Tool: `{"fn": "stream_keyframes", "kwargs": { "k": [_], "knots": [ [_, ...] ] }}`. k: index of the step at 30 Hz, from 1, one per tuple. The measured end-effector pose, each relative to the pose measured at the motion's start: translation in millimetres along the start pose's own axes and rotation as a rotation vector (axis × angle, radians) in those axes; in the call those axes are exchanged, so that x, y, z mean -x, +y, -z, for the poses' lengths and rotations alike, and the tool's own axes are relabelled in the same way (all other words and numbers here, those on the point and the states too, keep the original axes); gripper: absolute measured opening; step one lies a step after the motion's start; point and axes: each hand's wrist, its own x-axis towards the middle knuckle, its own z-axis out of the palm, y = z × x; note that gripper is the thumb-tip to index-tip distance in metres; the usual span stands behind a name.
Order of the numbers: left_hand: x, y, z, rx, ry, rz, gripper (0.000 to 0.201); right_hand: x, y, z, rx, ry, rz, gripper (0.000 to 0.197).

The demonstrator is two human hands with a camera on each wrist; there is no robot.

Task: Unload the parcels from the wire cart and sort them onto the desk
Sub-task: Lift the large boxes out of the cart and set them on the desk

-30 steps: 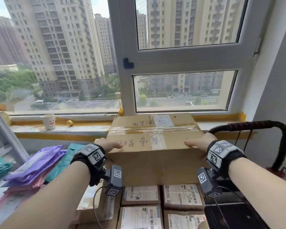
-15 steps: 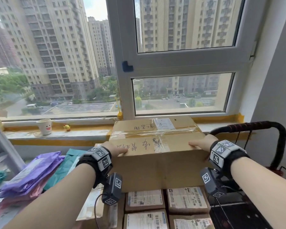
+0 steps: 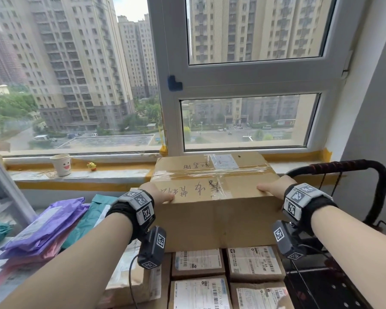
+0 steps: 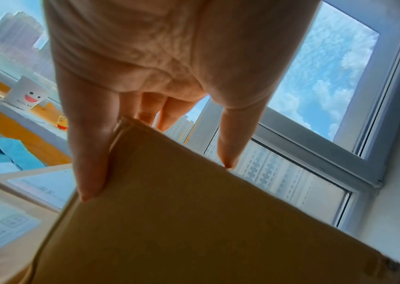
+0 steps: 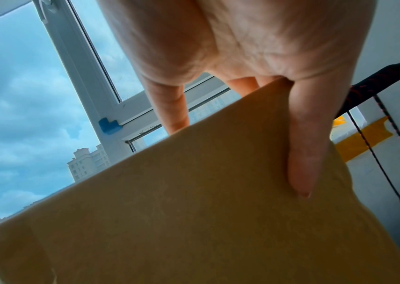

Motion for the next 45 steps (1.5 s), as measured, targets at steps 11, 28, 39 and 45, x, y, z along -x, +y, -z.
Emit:
{"fn": "stream_keyframes", "kwargs": {
  "k": [11,28,39,45],
  "knots": [
    [10,6,-1,-0.209,0.046,-0.045,0.058,11,3,2,-0.014,0.01,0.013,0.072],
    [42,28,3,-0.247,0.14,-0.266,0.062,75,5,24,0.111,0.125,0.025,0.044],
    [93,92,-35,-0.162,0.037,-0.575,0.053,133,56,56,0.039,0.256,-0.106,0.049],
    [149,135,-57,-0.095,-0.028,-0.669,0.053,162,97,96,0.001,0.319,-0.15,0.047]
  ]
}}
